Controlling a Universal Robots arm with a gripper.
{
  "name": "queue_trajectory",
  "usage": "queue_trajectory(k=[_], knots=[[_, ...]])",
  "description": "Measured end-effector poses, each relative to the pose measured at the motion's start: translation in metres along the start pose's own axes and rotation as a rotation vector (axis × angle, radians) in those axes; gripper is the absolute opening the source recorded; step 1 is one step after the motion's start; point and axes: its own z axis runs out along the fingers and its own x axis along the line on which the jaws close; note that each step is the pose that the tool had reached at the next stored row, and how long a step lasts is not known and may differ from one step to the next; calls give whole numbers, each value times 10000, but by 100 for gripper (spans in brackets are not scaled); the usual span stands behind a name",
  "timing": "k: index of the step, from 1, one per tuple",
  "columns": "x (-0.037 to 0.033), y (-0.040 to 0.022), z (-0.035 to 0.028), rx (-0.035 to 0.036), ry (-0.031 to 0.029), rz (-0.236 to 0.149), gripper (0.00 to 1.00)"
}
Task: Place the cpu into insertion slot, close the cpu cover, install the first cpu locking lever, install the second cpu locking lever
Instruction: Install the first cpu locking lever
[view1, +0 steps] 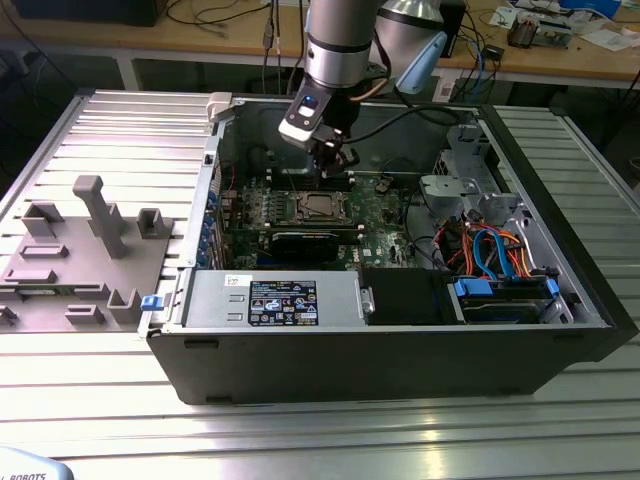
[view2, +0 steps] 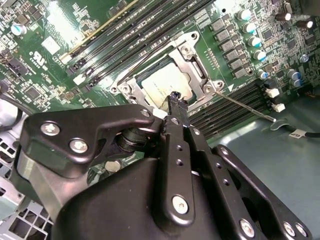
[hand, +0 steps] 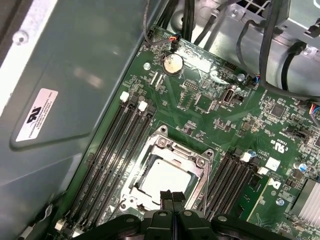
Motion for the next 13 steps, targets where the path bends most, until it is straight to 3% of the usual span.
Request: queue_trajectory(k=[13], knots=[[0,0,0,4,-16,-810,11]])
